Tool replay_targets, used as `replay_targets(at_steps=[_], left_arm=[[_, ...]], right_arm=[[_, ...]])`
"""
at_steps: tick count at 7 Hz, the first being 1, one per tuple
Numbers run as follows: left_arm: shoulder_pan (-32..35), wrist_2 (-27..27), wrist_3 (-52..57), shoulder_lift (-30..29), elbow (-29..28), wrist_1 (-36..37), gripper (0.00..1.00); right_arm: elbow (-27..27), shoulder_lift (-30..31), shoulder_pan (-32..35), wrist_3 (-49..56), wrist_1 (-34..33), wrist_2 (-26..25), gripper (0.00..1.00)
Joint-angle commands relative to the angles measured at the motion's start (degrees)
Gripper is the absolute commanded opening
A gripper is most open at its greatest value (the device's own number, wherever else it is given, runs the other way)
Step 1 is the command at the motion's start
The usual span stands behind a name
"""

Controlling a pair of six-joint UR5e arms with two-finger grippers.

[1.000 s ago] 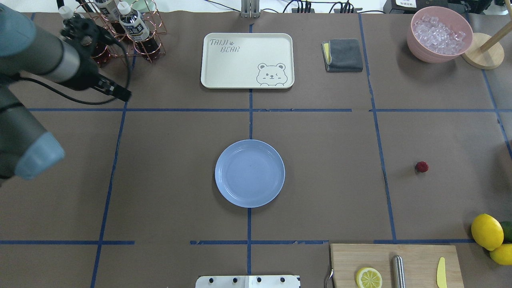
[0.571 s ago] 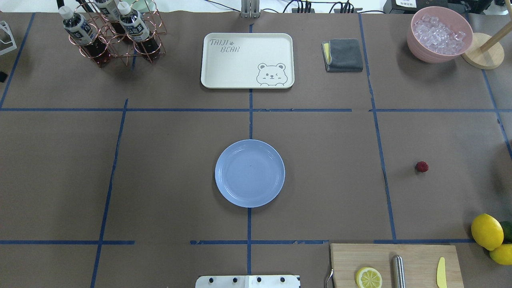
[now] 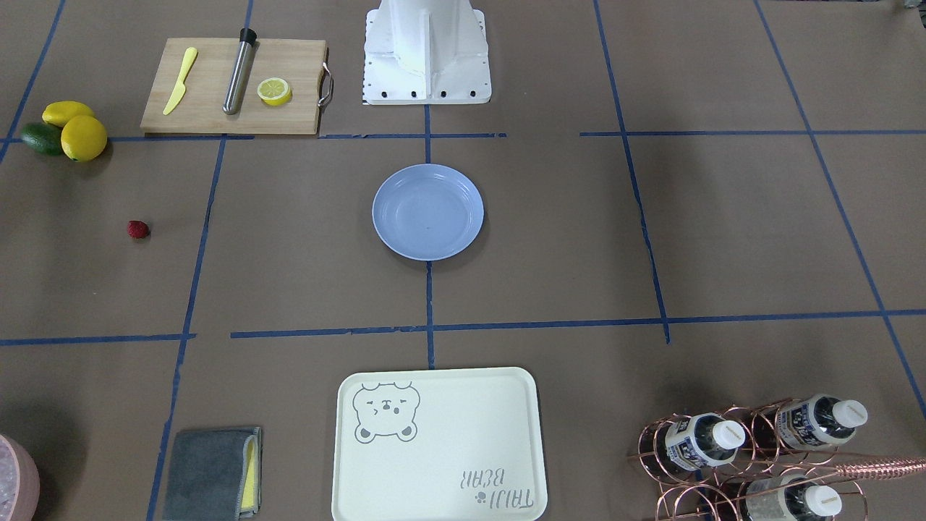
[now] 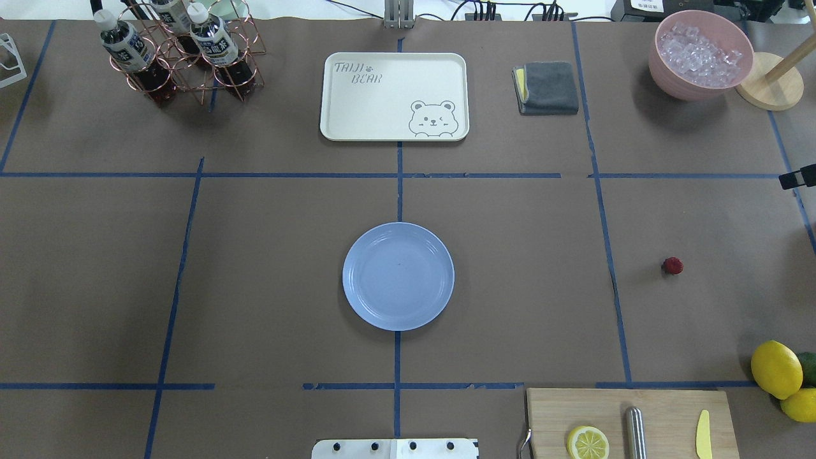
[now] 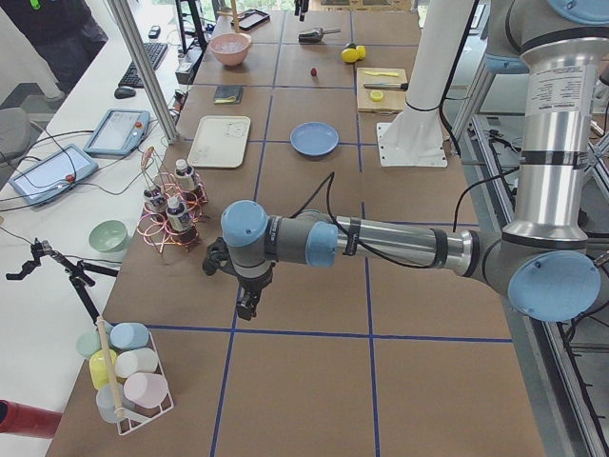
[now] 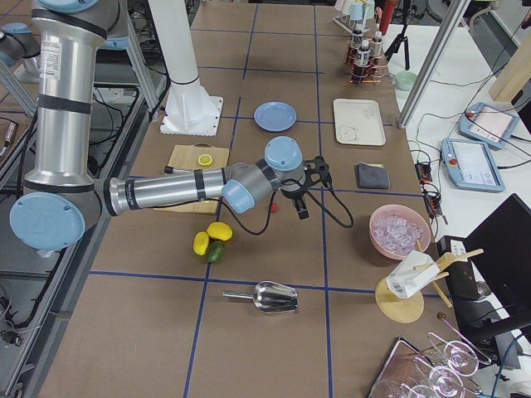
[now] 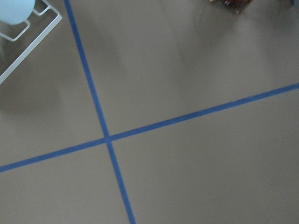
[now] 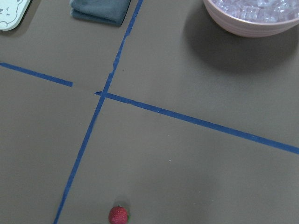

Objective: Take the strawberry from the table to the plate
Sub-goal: 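Lower the right gripper onto the red strawberry and close it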

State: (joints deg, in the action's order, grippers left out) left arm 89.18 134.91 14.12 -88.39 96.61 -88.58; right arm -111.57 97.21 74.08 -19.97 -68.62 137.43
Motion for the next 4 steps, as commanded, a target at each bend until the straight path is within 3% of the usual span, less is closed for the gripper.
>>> replay_targets(at_steps=[1,3,4], left_arm=[[1.44,-0.88,3.02,2.79,0.07,0.42,1.0],[1.35,-0.88,3.02,2.26,0.16,0.42,1.0],[1.35,-0.88,3.02,2.09,0.16,0.42,1.0]], right_arm=[[-3.74,-2.19,-8.38,-10.02,-4.86,-7.49,1.0],[-3.66,-2.38,-20.85,-21.92,-1.98,-20.22,1.0],[-2.61,-0.72,-22.65,-22.22,-0.22,-21.49,1.0]])
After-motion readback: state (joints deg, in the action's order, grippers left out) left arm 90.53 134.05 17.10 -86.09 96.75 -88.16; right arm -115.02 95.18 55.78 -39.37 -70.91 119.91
